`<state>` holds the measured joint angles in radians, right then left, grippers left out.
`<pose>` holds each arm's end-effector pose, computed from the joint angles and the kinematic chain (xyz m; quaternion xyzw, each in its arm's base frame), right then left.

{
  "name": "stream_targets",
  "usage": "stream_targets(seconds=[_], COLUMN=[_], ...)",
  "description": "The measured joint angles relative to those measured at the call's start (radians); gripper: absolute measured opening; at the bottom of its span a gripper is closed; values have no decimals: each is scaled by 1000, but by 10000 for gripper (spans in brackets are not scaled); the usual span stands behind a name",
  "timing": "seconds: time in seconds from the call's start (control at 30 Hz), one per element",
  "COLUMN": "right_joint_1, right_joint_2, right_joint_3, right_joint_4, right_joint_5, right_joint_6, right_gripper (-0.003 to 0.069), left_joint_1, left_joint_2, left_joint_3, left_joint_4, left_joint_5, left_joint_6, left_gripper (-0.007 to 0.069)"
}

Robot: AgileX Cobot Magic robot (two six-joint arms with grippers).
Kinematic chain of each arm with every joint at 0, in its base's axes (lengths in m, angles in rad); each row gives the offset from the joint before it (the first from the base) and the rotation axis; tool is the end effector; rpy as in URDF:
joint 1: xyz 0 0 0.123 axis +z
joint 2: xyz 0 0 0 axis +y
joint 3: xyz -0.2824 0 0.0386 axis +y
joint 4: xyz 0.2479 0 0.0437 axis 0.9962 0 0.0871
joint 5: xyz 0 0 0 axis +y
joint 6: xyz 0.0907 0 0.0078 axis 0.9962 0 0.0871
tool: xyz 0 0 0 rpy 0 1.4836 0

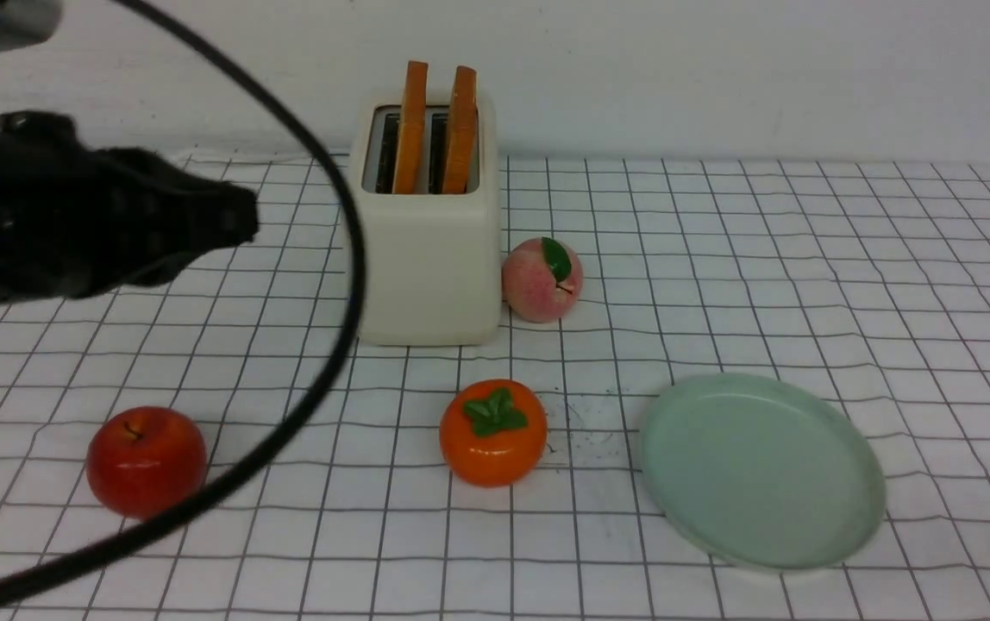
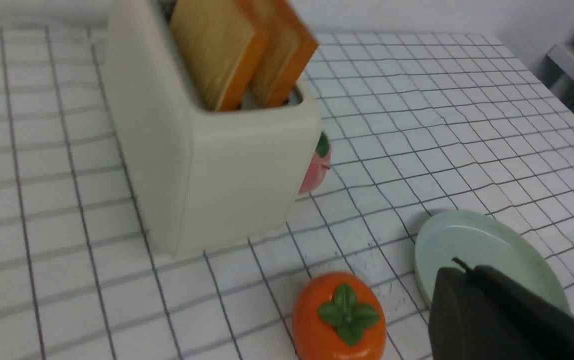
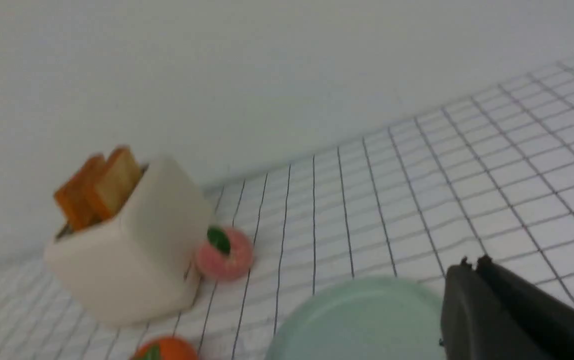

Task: Take toasted bread from bread machine on white checkered table place on plate.
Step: 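Reach for a toast slice standing in the toaster with the left gripper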

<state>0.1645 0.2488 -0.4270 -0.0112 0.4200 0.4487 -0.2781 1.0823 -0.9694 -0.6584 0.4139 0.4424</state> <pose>0.0612 0.0097 0.3028 0.1052 0.7523 0.1915 0.6216 0.2201 -0.0862 0.3748 0.1130 0.8112 -0.2259 0.5275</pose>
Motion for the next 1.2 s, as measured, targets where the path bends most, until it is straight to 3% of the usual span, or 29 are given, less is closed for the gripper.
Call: stream_targets(seconds=[0.1, 0.27, 0.43, 0.47, 0.53, 0.67, 0.87, 1.2], right_joint_1=[148, 331, 434, 437, 448, 450, 453, 453], right_joint_2=[149, 303, 405, 408, 442, 451, 449, 449], right_joint_3=[-213, -430, -548, -551, -587, -595, -597, -597], right_joint_4=[17, 62, 72, 72, 72, 71, 71, 67], right_joint_5=[260, 457, 490, 491, 498, 520, 544, 535], right_joint_6=[-110, -176, -201, -201, -214, -227, -231, -231], right_gripper=[-18, -12, -6, -6, -3, 0, 1, 6], left_joint_1=[-103, -135, -135, -135, -134, -106, -45, -28], left_joint_2=[77, 188, 342, 349, 438, 561, 724, 888], left_joint_3=[-45, -101, -220, -232, -304, -407, -560, -701], left_joint_4=[105, 163, 167, 167, 167, 159, 136, 137], left_joint_5=[-130, -317, -312, -310, -304, -301, -270, -269], left_joint_6=[1, 4, 4, 4, 4, -3, -48, -52], left_gripper=[-13, -2, 152, 171, 295, 419, 451, 452])
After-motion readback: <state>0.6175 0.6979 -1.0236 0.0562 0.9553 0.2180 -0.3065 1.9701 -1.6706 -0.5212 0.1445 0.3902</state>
